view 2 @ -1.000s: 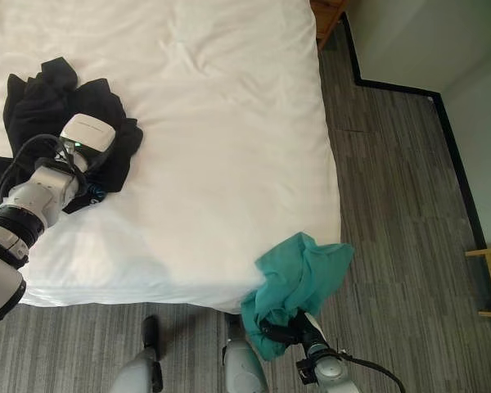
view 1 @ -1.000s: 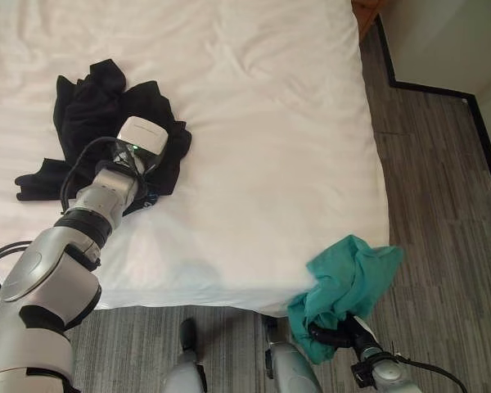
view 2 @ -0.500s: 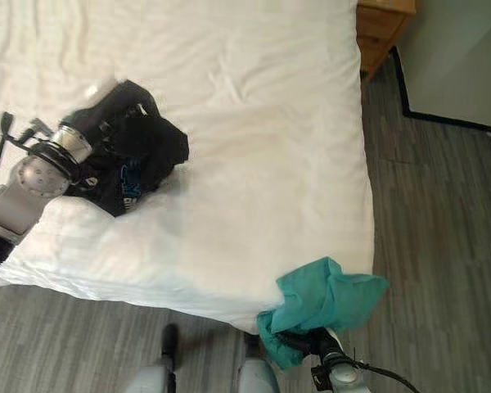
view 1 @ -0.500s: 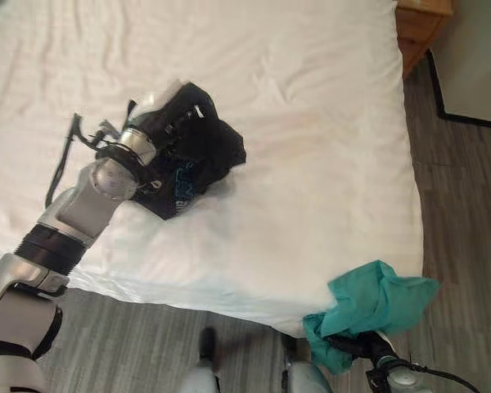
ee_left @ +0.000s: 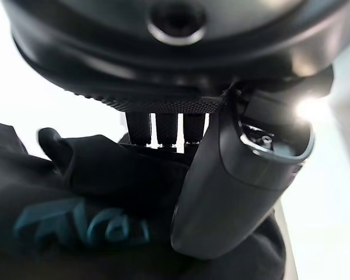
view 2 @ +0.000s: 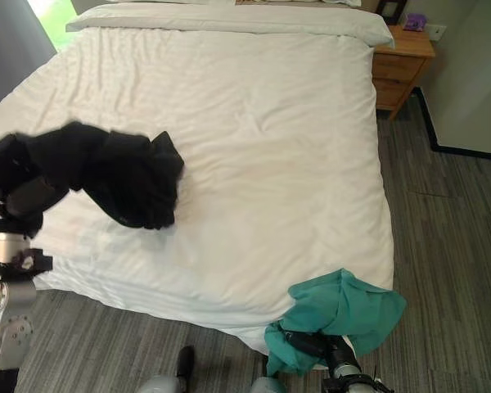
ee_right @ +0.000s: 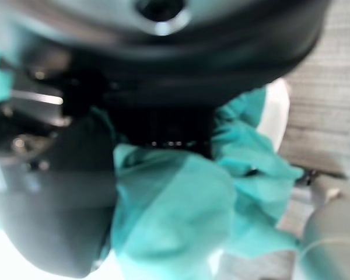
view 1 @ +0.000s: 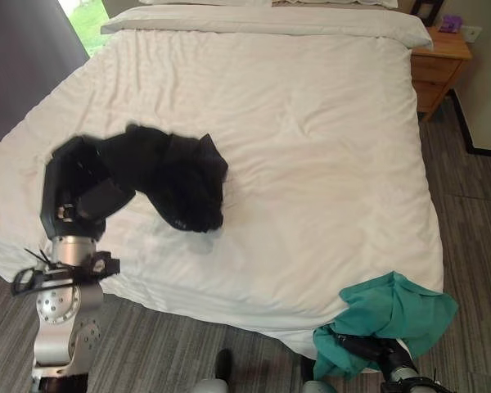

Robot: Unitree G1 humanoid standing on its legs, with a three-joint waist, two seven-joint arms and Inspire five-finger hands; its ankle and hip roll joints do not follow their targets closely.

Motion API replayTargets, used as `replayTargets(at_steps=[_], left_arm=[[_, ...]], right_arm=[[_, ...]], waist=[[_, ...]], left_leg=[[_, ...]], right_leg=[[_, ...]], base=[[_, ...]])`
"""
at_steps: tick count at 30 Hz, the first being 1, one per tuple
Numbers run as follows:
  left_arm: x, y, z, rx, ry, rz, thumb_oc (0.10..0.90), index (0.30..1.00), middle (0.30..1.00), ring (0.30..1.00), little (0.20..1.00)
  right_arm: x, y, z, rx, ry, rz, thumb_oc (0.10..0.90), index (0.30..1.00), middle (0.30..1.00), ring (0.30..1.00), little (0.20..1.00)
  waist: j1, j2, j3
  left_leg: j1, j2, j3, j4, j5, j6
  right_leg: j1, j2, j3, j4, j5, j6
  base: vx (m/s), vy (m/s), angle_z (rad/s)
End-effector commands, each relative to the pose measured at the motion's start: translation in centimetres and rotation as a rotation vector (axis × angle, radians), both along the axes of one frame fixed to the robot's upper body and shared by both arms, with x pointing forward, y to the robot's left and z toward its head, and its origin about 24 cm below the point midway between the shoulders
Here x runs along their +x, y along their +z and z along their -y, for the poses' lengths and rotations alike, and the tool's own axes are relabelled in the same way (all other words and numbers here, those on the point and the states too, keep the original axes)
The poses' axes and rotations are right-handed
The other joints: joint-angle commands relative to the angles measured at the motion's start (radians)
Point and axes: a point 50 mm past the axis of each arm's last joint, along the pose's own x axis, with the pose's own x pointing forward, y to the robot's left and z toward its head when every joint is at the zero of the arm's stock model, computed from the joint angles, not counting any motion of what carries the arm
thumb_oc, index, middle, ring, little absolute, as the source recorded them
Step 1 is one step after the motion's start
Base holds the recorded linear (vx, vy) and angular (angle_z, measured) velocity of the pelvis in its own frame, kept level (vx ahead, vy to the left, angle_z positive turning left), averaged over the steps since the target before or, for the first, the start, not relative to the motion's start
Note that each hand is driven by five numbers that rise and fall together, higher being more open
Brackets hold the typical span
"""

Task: Pick up bed clothes into laundry basket.

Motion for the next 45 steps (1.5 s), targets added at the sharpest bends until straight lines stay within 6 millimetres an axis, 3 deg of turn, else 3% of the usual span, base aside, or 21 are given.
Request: replayTargets(at_steps=[1,8,10,12,13,14,15,17,19,20,21,25,27,31,32,33,34,36,40,42,45], left_arm=[[0.7,1.2,0.7,0.035,-0.118,0.075,0.4,0.3,0.3,0.3,0.3],[2.0,1.1,2.3,-0.003,-0.195,0.083,0.4,0.3,0.3,0.3,0.3],[3.1,2.0,2.8,0.034,-0.225,0.114,0.4,0.3,0.3,0.3,0.3],[4.7,4.0,4.3,0.119,-0.281,0.177,0.4,0.3,0.3,0.3,0.3],[5.0,4.6,4.4,0.153,-0.277,0.193,0.4,0.3,0.3,0.3,0.3],[5.0,4.6,4.4,0.153,-0.277,0.194,0.4,0.3,0.3,0.3,0.3],[5.4,5.0,4.7,0.183,-0.284,0.195,0.4,0.3,0.3,0.3,0.3],[5.5,5.4,4.6,0.195,-0.279,0.207,0.4,0.3,0.3,0.3,0.3],[4.7,5.7,3.4,0.2,-0.24,0.222,0.4,0.3,0.3,0.3,0.3],[4.7,5.6,3.3,0.2,-0.238,0.221,0.4,0.3,0.3,0.3,0.3],[3.7,4.9,2.6,0.152,-0.195,0.208,0.4,0.3,0.3,0.3,0.3],[2.3,3.0,1.5,0.095,-0.128,0.141,0.4,0.3,0.3,0.3,0.3],[1.9,2.0,0.9,0.051,-0.09,0.101,0.4,0.3,0.3,0.3,0.3],[2.2,1.0,1.6,0.044,-0.104,0.063,0.4,0.3,0.3,0.3,0.3],[2.0,0.4,1.5,0.045,-0.094,0.043,0.4,0.3,0.3,0.3,0.3],[1.8,-0.1,1.8,0.007,-0.086,0.039,0.4,0.3,0.3,0.3,0.3],[1.8,-0.1,1.8,0.007,-0.086,0.039,0.4,0.3,0.3,0.3,0.3],[0.8,-0.7,1.3,0.012,-0.067,0.013,0.4,0.3,0.3,0.3,0.3],[0.6,-0.7,1.1,0.022,-0.056,0.009,0.4,0.3,0.3,0.3,0.3],[0.8,-0.5,1.2,0.035,-0.057,0.015,0.4,0.3,0.3,0.3,0.3],[2.3,0.4,2.2,0.054,-0.091,0.055,0.4,0.3,0.3,0.3,0.3]], right_arm=[[9.0,11.9,-1.6,0.069,0.069,0.767,0.4,0.3,0.3,0.3,0.3],[8.0,11.7,-1.2,0.084,-0.015,0.782,0.4,0.3,0.3,0.3,0.3],[7.6,12.0,-1.1,0.078,-0.025,0.802,0.4,0.3,0.3,0.3,0.3],[6.9,12.3,-0.7,0.062,-0.075,0.821,0.4,0.3,0.3,0.3,0.3],[7.1,13.0,-0.7,0.051,-0.066,0.853,0.4,0.3,0.3,0.3,0.3],[7.1,13.0,-0.8,0.051,-0.066,0.854,0.4,0.3,0.3,0.3,0.3],[7.5,13.6,-1.0,0.047,-0.055,0.877,0.4,0.3,0.3,0.3,0.3],[7.7,13.6,-1.1,0.051,-0.051,0.88,0.4,0.3,0.3,0.3,0.3],[8.6,14.3,-1.9,0.081,-0.005,0.91,0.4,0.3,0.3,0.3,0.3],[8.6,14.3,-1.9,0.082,-0.003,0.909,0.4,0.3,0.3,0.3,0.3],[10.4,15.4,-3.0,0.101,0.031,0.96,0.4,0.3,0.3,0.3,0.3],[12.2,16.5,-4.7,0.149,0.061,1.009,0.4,0.3,0.3,0.3,0.3],[12.7,17.6,-5.4,0.153,0.11,1.049,0.4,0.3,0.3,0.3,0.3],[12.2,17.4,-4.8,0.167,0.116,1.036,0.4,0.3,0.3,0.3,0.3],[12.3,17.4,-4.7,0.16,0.139,1.021,0.4,0.3,0.3,0.3,0.3],[12.6,17.9,-4.9,0.136,0.183,1.031,0.4,0.3,0.3,0.3,0.3],[12.6,17.9,-4.9,0.136,0.183,1.031,0.4,0.3,0.3,0.3,0.3],[12.4,17.7,-4.0,0.177,0.155,1.033,0.4,0.3,0.3,0.3,0.3],[12.0,17.0,-3.5,0.167,0.131,1.006,0.4,0.3,0.3,0.3,0.3],[11.4,16.6,-2.6,0.139,0.078,0.997,0.4,0.3,0.3,0.3,0.3],[10.7,15.9,-1.8,0.116,-0.009,0.989,0.4,0.3,0.3,0.3,0.3]], waist=[[0.015,-0.054,-0.167],[-0.027,-0.055,-0.153],[-0.071,-0.058,-0.125],[-0.151,-0.063,-0.073],[-0.186,-0.052,-0.046],[-0.182,-0.051,-0.047],[-0.181,-0.043,-0.032],[-0.181,-0.036,-0.032],[-0.175,-0.05,-0.05],[-0.172,-0.053,-0.05],[-0.116,-0.065,-0.081],[-0.03,-0.101,-0.114],[0.018,-0.104,-0.089],[-0.004,-0.089,-0.038],[0.014,-0.091,-0.011],[0.053,-0.096,0.013],[0.05,-0.093,0.012],[0.046,-0.131,0.005],[0.043,-0.13,-0.003],[0.001,-0.096,-0.03],[-0.039,-0.06,-0.072]], left_leg=[[-0.054,-0.034,0.026,0.074,-0.051,0.024],[-0.032,-0.06,0.063,0.05,-0.069,0.055],[-0.019,-0.068,0.088,0.034,-0.077,0.063],[-0.023,-0.069,0.185,0.018,-0.076,0.062],[-0.03,-0.051,0.239,0.017,-0.075,0.058],[-0.033,-0.049,0.243,0.016,-0.072,0.057],[-0.03,-0.028,0.312,0.019,-0.068,0.051],[-0.033,-0.015,0.338,0.018,-0.061,0.051],[-0.02,0.008,0.521,0.018,-0.062,0.073],[-0.016,0.006,0.527,0.017,-0.063,0.073],[-0.036,0.023,0.649,0.022,-0.051,0.101],[-0.079,0.065,0.787,0.054,-0.024,0.1],[-0.183,0.27,0.894,0.145,0.129,-0.028],[-0.203,0.358,0.849,0.174,0.161,-0.099],[-0.214,0.329,0.678,0.19,0.15,-0.102],[-0.238,0.225,0.318,0.263,0.111,-0.081],[-0.246,0.227,0.313,0.269,0.11,-0.08],[-0.206,0.109,0.083,0.488,-0.034,-0.053],[-0.171,0.051,0.036,0.577,-0.1,-0.03],[-0.071,0.035,0.099,0.418,-0.205,0.017],[0.023,0.014,0.125,0.174,-0.162,0.025]], right_leg=[[0.073,-0.013,0.012,0.125,-0.18,-0.003],[0.01,-0.046,0.067,0.193,-0.131,0.032],[-0.039,-0.057,0.11,0.244,-0.088,0.049],[-0.136,-0.073,0.195,0.222,0.052,0.088],[-0.181,-0.079,0.156,0.218,0.056,0.084],[-0.187,-0.076,0.16,0.217,0.061,0.083],[-0.2,-0.103,0.024,0.239,0.023,0.077],[-0.191,-0.113,-0.039,0.269,-0.01,0.061],[-0.103,-0.125,-0.181,0.475,-0.156,0.029],[-0.104,-0.126,-0.175,0.478,-0.158,0.029],[-0.005,-0.157,-0.28,0.579,-0.148,0.027],[0.097,-0.19,-0.324,0.554,-0.071,0.053],[0.127,-0.034,-0.322,0.302,-0.324,-0.017],[0.182,0.069,-0.278,0.111,-0.291,-0.044],[0.18,0.066,-0.242,0.114,-0.294,-0.05],[0.132,0.064,-0.154,0.137,-0.27,-0.071],[0.129,0.067,-0.157,0.138,-0.269,-0.071],[0.049,0.069,-0.023,0.154,-0.224,-0.095],[0.017,0.106,0.046,0.158,-0.205,-0.105],[0.011,0.141,0.098,0.161,-0.198,-0.093],[-0.032,0.145,0.084,0.189,-0.194,-0.081]], base=[[-0.01,0.032,0.03],[-0.01,0.114,-0.01],[-0.1,0.21,-0.45],[-0.27,0.325,-0.88],[-0.23,0.231,-1.34],[-0.2,0.274,-1.54],[-0.15,0.189,-1.81],[-0.2,0.217,-1.87],[-0.33,0.321,-1.11],[-0.41,0.21,-2.04],[-0.26,0.084,-2.37],[-0.4,-0.133,-2.56],[-0.54,-0.692,-2.57],[-0.32,-0.419,-1.02],[-0.34,-0.268,-0.85],[-0.26,-0.175,-1.45],[-0.25,-0.217,-2.14],[-0.18,-0.279,-1.63],[-0.08,-0.157,-1.17],[0.03,0.055,-1.17],[-0.01,0.135,-0.74]])
